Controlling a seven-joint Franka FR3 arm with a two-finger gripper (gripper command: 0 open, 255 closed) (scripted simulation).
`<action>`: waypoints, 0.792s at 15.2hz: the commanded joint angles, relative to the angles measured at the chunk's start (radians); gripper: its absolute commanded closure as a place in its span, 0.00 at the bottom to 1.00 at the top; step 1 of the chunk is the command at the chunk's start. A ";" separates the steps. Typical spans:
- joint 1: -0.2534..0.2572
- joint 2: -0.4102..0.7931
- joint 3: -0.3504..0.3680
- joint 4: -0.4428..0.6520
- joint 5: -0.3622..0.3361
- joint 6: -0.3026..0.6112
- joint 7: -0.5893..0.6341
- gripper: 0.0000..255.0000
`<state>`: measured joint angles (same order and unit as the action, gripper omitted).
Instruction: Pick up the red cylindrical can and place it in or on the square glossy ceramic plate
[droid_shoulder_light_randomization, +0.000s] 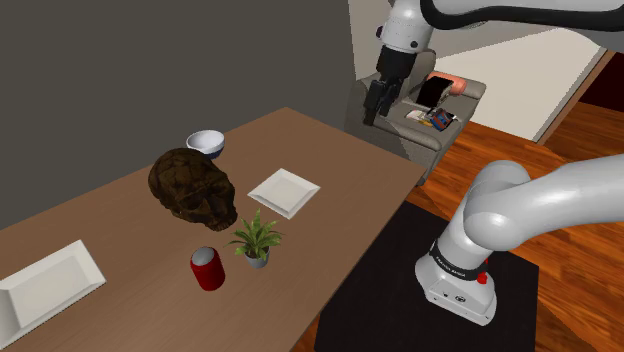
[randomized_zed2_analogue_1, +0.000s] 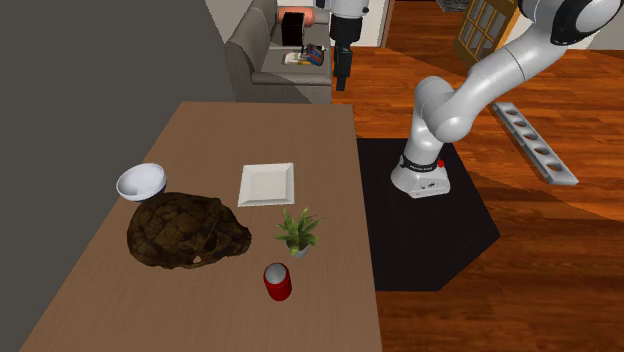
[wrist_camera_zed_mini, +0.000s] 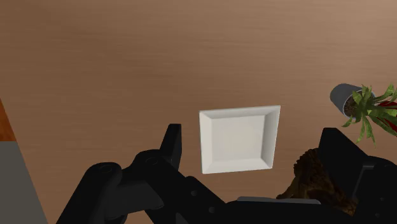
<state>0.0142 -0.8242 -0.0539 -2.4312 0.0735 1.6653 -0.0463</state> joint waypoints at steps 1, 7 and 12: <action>0.000 0.000 0.000 0.000 0.000 0.000 0.000 0.00; 0.045 0.054 0.134 -0.054 0.077 0.128 0.137 0.00; 0.078 0.143 0.247 -0.060 0.129 0.243 0.250 0.00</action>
<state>0.0873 -0.6995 0.1727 -2.4930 0.1940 1.8866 0.1820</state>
